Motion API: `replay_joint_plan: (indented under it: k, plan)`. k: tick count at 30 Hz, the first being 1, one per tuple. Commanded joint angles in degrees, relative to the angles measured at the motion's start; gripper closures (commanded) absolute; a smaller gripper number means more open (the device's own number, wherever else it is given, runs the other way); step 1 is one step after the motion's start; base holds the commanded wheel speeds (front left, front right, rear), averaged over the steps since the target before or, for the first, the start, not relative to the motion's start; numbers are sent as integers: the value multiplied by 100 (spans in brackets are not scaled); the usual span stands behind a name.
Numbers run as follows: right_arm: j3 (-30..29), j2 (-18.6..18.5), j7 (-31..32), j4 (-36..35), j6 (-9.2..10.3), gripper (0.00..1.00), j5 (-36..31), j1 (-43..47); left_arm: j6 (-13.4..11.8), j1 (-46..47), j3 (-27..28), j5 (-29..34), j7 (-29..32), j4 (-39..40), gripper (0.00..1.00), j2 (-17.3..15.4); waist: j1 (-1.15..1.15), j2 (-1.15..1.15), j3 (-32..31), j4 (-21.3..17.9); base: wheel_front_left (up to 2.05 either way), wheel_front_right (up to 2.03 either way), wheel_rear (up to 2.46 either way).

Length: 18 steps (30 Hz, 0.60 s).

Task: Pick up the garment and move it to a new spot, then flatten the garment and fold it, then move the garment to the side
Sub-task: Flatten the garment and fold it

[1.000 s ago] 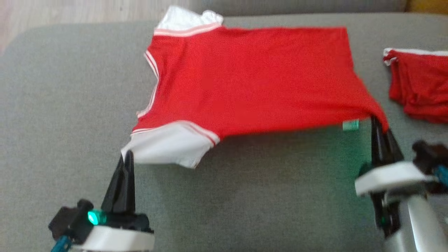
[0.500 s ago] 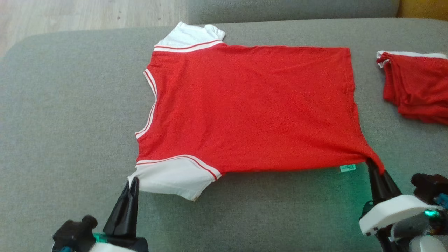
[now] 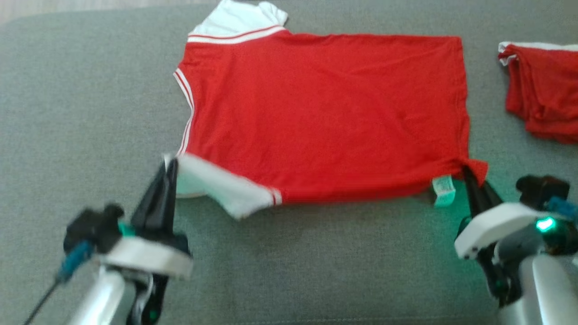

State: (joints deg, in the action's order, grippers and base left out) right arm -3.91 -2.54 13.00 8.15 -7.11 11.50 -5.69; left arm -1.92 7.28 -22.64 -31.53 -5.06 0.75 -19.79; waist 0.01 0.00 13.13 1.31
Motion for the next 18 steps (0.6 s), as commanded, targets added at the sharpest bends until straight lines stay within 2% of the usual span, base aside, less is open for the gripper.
replay_joint_plan:
  k: [1, 4, 17, 18]
  plan:
    - [38, -34, 34, -101, -37, 100, -75, -360, 56, 557, 204, 52, -44, 6, 100, -27, -1, 0, 136, -41, 0, 0, 0]
    - [8, -34, 48, 57, -37, 100, -116, -657, 146, 1055, 188, 82, -61, -370, 100, 46, -1, 0, 258, -98, 0, 0, 0]
    - [153, -34, -166, 744, -37, 100, -165, -1433, 363, 2037, 133, 120, -328, -1579, 100, 255, -1, 0, 401, -339, 0, 0, 0]
    - [172, -34, -188, 803, -37, 88, -188, -1484, 367, 2086, 143, 110, -361, -1656, 100, 275, -1, 0, 400, -348, 0, 0, 0]
